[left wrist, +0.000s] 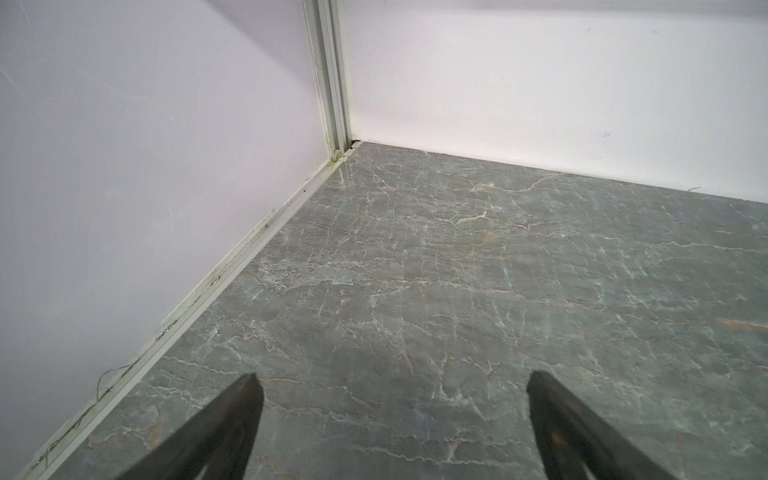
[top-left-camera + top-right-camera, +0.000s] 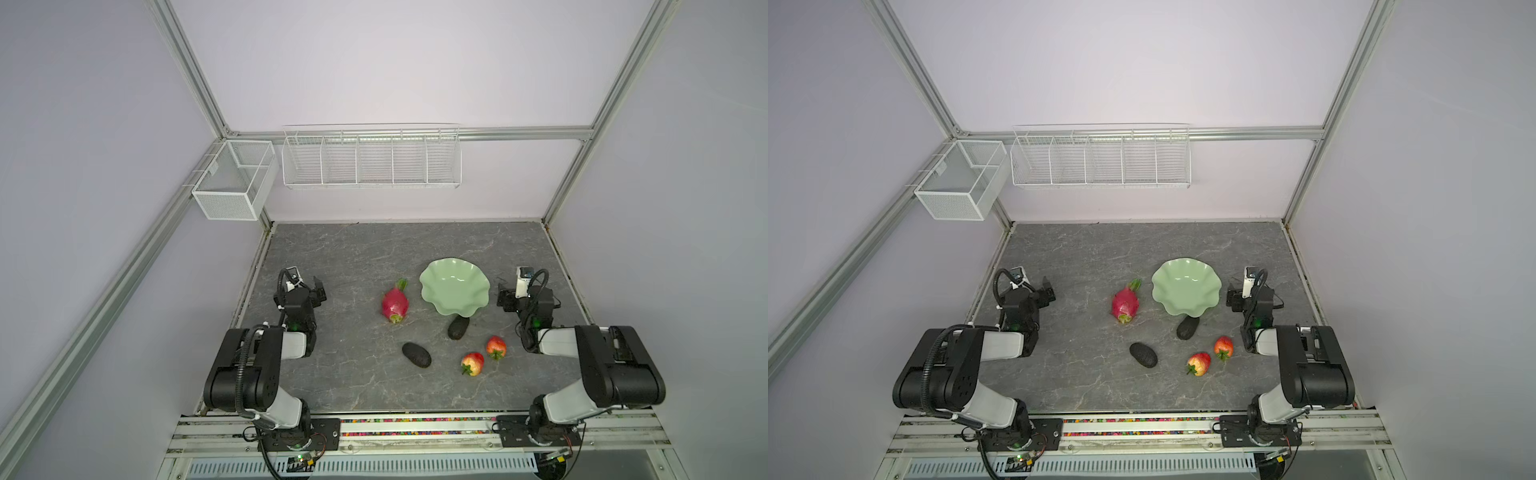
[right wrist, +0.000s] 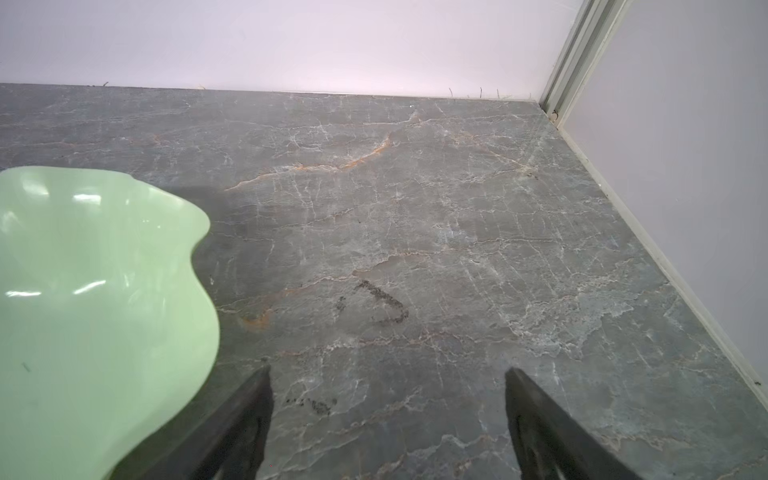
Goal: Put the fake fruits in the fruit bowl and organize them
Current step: 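Move the left gripper toward the dragon fruit while the right reaches the avocado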
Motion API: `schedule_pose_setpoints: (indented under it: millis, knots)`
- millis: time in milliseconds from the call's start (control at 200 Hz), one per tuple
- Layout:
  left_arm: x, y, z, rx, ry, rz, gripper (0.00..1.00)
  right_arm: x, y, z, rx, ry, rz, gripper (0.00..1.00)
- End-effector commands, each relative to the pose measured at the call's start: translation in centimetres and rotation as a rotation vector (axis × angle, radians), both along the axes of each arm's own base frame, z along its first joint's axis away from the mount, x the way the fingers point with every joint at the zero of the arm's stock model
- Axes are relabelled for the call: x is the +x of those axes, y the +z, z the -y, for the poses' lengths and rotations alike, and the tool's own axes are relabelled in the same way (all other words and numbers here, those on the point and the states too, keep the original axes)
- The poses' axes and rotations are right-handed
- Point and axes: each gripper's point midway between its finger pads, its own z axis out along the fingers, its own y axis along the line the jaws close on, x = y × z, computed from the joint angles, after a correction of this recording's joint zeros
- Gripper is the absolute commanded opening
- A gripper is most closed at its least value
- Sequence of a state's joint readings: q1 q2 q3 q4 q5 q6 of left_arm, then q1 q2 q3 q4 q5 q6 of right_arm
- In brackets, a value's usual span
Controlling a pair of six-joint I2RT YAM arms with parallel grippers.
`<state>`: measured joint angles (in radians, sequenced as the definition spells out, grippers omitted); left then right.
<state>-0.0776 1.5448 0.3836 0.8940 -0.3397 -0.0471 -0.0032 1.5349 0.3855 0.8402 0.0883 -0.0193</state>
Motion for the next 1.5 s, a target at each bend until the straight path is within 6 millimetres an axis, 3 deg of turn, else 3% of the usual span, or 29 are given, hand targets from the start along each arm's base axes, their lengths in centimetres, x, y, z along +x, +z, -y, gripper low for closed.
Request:
schedule_pose_setpoints:
  millis: [0, 690, 795, 900, 1000, 1085, 1115, 1270, 1375, 1495]
  knots:
    - [0.2, 0.4, -0.1, 0.009, -0.004, 0.020, 0.99, 0.2, 0.7, -0.2, -0.008, 0.012, 0.021, 0.88]
    - [0.2, 0.5, -0.1, 0.009, -0.003, 0.023, 0.99, 0.2, 0.7, -0.2, -0.008, 0.013, 0.025, 0.88]
    - [-0.4, 3.0, 0.8, 0.059, 0.011, 0.055, 0.99, -0.4, 3.1, 0.4, -0.022, -0.036, 0.043, 0.88]
    - [-0.7, 6.3, 2.7, 0.060, -0.003, -0.055, 0.99, -1.0, 7.5, -0.5, 0.016, -0.016, 0.009, 0.88]
    - [-0.6, 7.2, 5.8, -0.144, -0.120, -0.174, 1.00, -1.4, 10.3, -4.1, 0.063, 0.090, -0.061, 0.88]
    - [-0.9, 6.2, 9.8, -0.303, -0.262, -0.328, 0.99, -2.5, 11.3, -9.3, 0.094, 0.266, -0.134, 0.88]
    - [-1.2, 5.6, 11.2, -0.351, -0.305, -0.391, 0.99, -3.6, 11.5, -12.3, 0.103, 0.360, -0.159, 0.88]
    - [-3.9, 3.6, 18.1, -0.428, -0.470, -0.609, 0.99, -8.4, 12.7, -21.6, 0.151, 0.632, -0.170, 0.88]
    - [-4.9, 3.6, 21.3, -0.373, -0.525, -0.625, 0.99, -11.1, 12.7, -26.0, 0.171, 0.751, -0.178, 0.88]
    - [-5.1, 2.5, 23.0, -0.397, -0.548, -0.655, 0.99, -13.3, 11.8, -28.9, 0.165, 0.844, -0.207, 0.88]
